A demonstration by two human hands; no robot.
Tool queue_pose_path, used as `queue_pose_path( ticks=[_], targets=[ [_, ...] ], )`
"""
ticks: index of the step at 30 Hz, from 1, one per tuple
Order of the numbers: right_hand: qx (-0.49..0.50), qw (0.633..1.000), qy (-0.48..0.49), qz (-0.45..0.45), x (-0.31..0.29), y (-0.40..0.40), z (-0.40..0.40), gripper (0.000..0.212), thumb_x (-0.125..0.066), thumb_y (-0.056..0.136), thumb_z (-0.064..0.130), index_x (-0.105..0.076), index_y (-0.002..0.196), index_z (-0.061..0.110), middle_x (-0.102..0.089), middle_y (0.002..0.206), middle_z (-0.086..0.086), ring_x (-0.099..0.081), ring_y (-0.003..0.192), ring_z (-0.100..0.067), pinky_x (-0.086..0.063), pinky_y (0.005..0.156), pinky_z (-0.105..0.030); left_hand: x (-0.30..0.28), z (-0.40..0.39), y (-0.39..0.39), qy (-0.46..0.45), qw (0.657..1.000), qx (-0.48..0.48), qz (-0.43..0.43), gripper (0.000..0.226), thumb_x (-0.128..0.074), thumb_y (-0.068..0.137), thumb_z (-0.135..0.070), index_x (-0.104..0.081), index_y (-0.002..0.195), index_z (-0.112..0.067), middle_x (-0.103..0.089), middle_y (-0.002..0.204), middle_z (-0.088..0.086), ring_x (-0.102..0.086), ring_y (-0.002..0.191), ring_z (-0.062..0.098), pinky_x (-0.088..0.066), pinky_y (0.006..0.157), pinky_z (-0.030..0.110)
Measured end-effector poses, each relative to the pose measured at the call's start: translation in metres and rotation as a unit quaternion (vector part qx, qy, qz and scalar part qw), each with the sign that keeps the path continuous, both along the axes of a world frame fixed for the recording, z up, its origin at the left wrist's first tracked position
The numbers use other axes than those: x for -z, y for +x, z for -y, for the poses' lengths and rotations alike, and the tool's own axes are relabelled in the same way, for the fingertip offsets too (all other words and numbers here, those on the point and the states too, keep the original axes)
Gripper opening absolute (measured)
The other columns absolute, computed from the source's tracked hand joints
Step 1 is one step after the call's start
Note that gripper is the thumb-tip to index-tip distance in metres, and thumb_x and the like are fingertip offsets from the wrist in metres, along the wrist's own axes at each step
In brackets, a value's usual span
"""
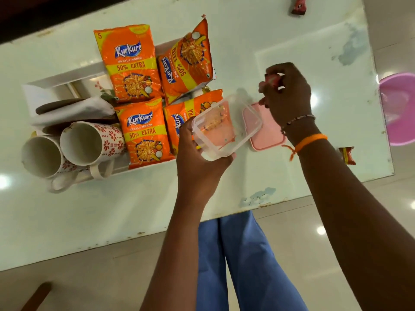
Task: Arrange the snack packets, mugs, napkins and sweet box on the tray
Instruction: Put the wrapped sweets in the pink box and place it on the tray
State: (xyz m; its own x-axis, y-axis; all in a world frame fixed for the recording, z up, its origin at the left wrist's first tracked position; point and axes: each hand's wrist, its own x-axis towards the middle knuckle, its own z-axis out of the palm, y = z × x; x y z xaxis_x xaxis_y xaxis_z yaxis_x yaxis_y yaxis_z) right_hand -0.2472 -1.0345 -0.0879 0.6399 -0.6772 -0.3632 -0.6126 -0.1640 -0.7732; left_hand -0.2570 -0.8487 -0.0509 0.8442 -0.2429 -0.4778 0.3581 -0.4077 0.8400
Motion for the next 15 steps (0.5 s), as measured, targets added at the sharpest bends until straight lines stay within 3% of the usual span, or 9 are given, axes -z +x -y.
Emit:
queue_pose_path(
  ticks=[2,5,8,11,15],
  targets=[
    [0.058,0.993,0.096,0.040,-0.021,-0.017,-0.002,0.024,-0.055,0.084,0.005,-0.055,0.108,0.003,-0.065,0.090,-0.019,-0.062,0.056,-0.013,-0.050,0.049,-0.014,0.001,0.009,-0.002,0.004,1.000,0.019,0.014,0.076,-0.083,0.059,-0.008,-0.041,0.111,-0.043,-0.050,0.108,-0.030,-0.050,0.100,-0.019,-0.045,0.074,0.002],
    [0.078,0.980,0.170,0.061,-0.047,-0.036,-0.010,0.019,-0.056,0.086,0.007,-0.054,0.105,0.009,-0.065,0.092,-0.013,-0.065,0.055,-0.005,-0.051,0.051,-0.014,0.003,0.021,-0.004,0.008,0.997,0.064,0.036,0.078,-0.083,0.061,-0.009,-0.041,0.124,-0.027,-0.049,0.117,-0.018,-0.049,0.107,-0.011,-0.049,0.088,0.016],
    [0.028,0.992,0.121,0.034,-0.058,-0.050,-0.022,0.019,-0.055,0.087,0.008,-0.054,0.105,0.015,-0.067,0.103,-0.011,-0.069,0.082,-0.014,-0.058,0.067,-0.023,0.003,0.029,-0.006,0.022,0.991,0.117,0.059,0.078,-0.082,0.061,-0.008,-0.041,0.126,-0.021,-0.048,0.120,-0.013,-0.046,0.113,0.001,-0.049,0.091,0.025],
    [-0.002,0.995,0.092,0.030,-0.058,-0.065,-0.026,0.027,-0.049,0.089,0.004,-0.056,0.114,0.010,-0.066,0.111,-0.005,-0.063,0.103,-0.014,-0.052,0.091,-0.027,0.005,0.036,-0.008,0.030,0.986,0.150,0.065,0.081,-0.083,0.060,-0.006,-0.040,0.128,-0.016,-0.049,0.129,-0.002,-0.045,0.120,0.013,-0.049,0.095,0.032],
    [0.045,0.997,0.016,0.060,-0.052,-0.089,-0.009,0.031,-0.045,0.086,-0.006,-0.060,0.108,0.008,-0.064,0.106,0.003,-0.063,0.095,-0.006,-0.048,0.083,-0.009,0.006,0.042,-0.013,0.026,0.984,0.157,0.073,0.084,-0.083,0.056,-0.003,-0.042,0.127,-0.016,-0.049,0.124,-0.007,-0.046,0.117,0.008,-0.049,0.098,0.037]
  ],
)
